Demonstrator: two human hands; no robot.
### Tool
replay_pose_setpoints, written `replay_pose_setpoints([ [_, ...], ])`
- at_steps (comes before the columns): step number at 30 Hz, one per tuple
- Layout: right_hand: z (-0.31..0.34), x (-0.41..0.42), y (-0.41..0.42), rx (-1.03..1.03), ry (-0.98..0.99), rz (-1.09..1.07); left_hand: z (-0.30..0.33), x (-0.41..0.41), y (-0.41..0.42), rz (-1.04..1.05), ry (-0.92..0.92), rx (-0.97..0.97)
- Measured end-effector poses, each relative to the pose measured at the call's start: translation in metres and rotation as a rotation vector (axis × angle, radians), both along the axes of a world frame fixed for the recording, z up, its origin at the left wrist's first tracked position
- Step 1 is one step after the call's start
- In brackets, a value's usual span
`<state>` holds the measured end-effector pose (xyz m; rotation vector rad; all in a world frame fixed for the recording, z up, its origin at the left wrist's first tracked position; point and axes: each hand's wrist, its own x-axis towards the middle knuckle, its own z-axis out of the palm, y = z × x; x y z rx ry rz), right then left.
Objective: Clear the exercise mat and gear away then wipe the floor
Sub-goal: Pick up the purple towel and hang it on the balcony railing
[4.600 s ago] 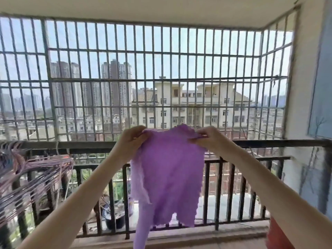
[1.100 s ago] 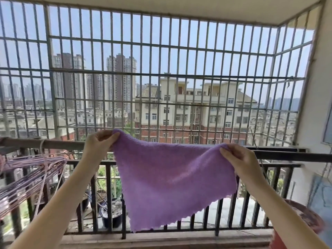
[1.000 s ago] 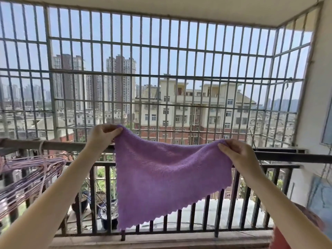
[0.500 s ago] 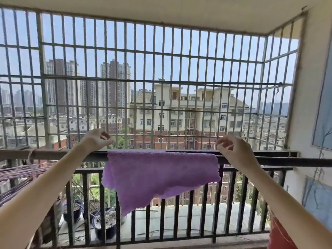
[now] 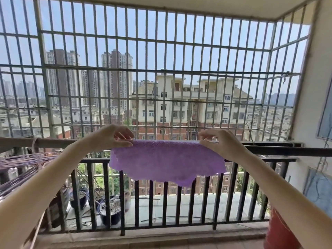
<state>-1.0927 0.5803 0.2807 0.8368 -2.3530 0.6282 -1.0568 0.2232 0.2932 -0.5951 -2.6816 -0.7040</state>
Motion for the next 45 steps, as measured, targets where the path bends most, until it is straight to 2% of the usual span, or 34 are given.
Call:
replay_pose_setpoints([
  [3, 0.001, -0.003, 0.000, 0.033, -0.021, 0.000, -0.002, 0.004, -0.001, 0.005, 0.042, 0.003],
  [9, -0.008, -0.001, 0.001, -0.072, -0.005, 0.051, -0.012, 0.009, -0.001, 0.045, 0.110, 0.048],
  [14, -0.016, 0.001, 0.009, -0.095, 0.018, 0.054, -0.017, 0.021, -0.006, 0.090, 0.188, -0.068],
  [18, -0.031, 0.007, 0.020, -0.030, 0.154, -0.054, -0.027, 0.035, -0.008, 0.180, 0.298, -0.174],
  [22, -0.051, 0.024, 0.023, -0.091, 0.329, -0.109, -0.046, 0.052, 0.005, 0.317, 0.442, -0.197],
  [24, -0.065, 0.037, 0.020, -0.148, 0.313, -0.057, -0.061, 0.063, 0.016, 0.405, 0.475, -0.110],
  [27, -0.089, 0.055, 0.014, -0.225, 0.187, 0.055, -0.086, 0.083, 0.038, 0.453, 0.457, 0.144],
  [33, -0.136, 0.083, 0.009, -0.532, -0.180, 0.154, -0.158, 0.116, 0.073, 0.329, 0.220, 0.583],
  [37, -0.155, 0.095, 0.007, -0.686, -0.382, 0.247, -0.186, 0.134, 0.104, 0.294, 0.103, 0.701],
  [39, -0.167, 0.104, 0.006, -0.772, -0.500, 0.293, -0.196, 0.146, 0.118, 0.273, 0.034, 0.835],
  [42, -0.198, 0.129, 0.010, -0.924, -0.682, 0.273, -0.214, 0.164, 0.133, 0.302, -0.104, 1.122],
  [45, -0.240, 0.161, 0.022, -1.038, -0.816, 0.215, -0.244, 0.185, 0.141, 0.313, -0.191, 1.233],
])
